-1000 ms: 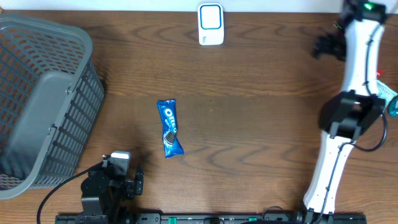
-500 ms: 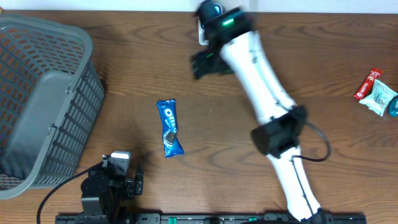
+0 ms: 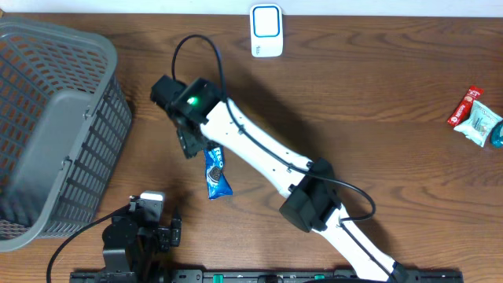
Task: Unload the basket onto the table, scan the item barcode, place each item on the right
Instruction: 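Reach the right gripper to the blue Oreo pack and grasp it, then lift the Oreo pack with the right gripper toward the scanner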
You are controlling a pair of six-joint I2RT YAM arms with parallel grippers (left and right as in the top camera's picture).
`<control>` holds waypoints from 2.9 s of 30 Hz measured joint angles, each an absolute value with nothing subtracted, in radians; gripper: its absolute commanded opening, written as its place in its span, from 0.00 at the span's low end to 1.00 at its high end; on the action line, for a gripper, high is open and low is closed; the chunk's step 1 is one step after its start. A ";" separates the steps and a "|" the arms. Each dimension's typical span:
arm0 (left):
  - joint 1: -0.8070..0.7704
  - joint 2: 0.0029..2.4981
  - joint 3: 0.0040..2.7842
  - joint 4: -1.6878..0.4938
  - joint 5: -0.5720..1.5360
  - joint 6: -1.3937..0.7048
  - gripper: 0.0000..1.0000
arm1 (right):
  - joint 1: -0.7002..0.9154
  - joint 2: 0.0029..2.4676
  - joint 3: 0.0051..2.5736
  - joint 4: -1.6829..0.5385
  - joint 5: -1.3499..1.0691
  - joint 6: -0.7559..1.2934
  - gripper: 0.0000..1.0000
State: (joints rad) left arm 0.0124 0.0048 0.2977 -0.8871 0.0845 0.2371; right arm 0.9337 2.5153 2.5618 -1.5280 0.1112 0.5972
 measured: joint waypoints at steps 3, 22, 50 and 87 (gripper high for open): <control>0.012 0.005 0.298 -0.887 0.084 0.237 0.93 | 0.947 2.516 2.489 -1.450 0.120 0.608 0.77; 0.012 0.005 0.298 -0.887 -0.033 0.267 0.93 | 0.969 2.517 2.189 -1.188 0.223 0.677 0.59; 0.012 0.005 0.297 -0.454 0.111 0.265 0.93 | 0.905 2.534 2.410 -1.601 0.144 0.530 0.01; 0.012 0.008 0.015 0.000 0.260 0.152 0.93 | 0.639 2.224 2.497 -1.694 -0.348 0.189 0.01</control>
